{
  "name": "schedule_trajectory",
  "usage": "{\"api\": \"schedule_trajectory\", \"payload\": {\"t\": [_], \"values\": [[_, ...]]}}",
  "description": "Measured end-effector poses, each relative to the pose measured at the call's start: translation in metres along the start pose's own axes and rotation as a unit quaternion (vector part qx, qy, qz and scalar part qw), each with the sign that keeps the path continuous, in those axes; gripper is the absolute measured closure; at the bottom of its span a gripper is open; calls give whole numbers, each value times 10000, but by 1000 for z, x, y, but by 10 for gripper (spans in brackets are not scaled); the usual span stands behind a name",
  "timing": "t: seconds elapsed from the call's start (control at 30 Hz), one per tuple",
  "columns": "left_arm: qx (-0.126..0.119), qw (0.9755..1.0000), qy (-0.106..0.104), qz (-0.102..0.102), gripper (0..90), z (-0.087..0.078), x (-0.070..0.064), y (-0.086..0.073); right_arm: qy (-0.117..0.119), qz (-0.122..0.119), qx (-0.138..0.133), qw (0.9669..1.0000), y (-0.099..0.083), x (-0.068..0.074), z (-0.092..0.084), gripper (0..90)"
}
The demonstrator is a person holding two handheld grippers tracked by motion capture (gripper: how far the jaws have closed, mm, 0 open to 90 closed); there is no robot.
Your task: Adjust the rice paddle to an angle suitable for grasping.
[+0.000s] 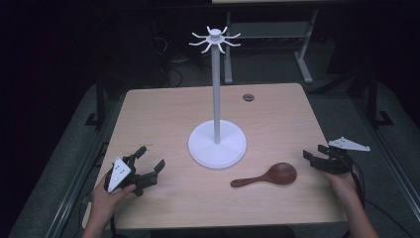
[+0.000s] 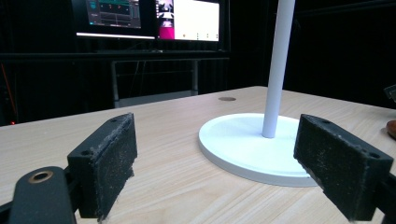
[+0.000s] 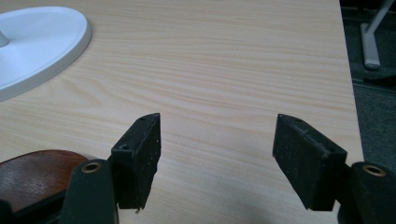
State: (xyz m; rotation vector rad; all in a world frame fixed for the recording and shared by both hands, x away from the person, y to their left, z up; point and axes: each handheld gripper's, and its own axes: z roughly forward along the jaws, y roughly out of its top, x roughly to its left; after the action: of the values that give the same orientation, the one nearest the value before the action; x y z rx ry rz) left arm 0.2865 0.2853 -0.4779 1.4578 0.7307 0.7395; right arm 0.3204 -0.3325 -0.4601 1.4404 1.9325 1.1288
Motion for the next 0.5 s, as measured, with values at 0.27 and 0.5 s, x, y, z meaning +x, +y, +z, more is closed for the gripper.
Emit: {"api": "schedule_trajectory", "payload": {"t": [0.27,0.5], "values": [[2,10000,3,-2,129,0,0,0,250,-91,-38,9996,9,12,-4,338],[-20,10000,1,-25,129,0,-1,0,573,-328,43,9978,16,32,-5,361]]}}
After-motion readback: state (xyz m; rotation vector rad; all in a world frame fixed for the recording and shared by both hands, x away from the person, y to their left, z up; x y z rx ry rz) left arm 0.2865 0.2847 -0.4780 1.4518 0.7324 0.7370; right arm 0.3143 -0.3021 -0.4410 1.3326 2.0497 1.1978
